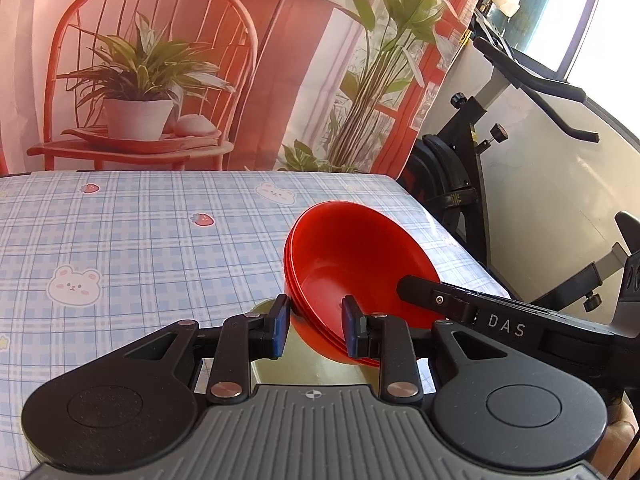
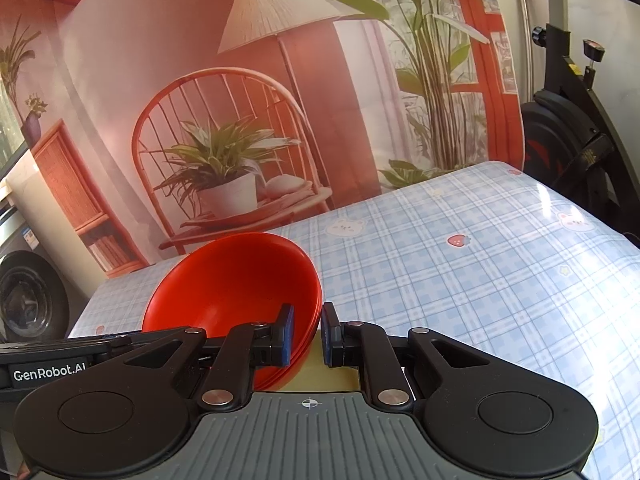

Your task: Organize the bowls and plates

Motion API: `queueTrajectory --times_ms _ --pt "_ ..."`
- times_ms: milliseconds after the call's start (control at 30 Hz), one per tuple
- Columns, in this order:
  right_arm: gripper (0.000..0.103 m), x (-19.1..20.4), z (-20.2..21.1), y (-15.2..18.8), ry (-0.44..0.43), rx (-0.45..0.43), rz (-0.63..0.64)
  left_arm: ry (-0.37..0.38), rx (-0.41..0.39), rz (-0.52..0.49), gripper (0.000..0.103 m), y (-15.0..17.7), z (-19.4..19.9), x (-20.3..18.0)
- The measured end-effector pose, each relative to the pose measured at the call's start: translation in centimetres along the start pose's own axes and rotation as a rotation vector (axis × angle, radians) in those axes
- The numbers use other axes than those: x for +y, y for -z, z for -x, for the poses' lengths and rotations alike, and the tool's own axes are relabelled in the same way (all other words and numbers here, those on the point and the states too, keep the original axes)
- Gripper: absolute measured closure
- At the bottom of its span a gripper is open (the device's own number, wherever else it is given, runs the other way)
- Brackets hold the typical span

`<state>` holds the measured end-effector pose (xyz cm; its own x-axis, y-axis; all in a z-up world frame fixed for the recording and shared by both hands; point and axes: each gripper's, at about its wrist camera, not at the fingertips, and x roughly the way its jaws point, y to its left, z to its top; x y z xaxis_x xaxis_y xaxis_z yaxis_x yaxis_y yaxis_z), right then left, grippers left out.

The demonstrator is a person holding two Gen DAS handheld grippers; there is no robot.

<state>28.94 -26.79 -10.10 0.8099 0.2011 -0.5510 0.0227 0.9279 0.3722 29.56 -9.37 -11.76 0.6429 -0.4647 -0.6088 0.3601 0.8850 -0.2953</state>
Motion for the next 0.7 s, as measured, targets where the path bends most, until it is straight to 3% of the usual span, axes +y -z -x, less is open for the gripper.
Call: queueTrajectory --times_ms 700 --pt "0.090 -0.6 -0.4 2.4 0.012 0.050 -0.009 -0.022 0.082 -0.013 0.074 1.7 -1.0 0.5"
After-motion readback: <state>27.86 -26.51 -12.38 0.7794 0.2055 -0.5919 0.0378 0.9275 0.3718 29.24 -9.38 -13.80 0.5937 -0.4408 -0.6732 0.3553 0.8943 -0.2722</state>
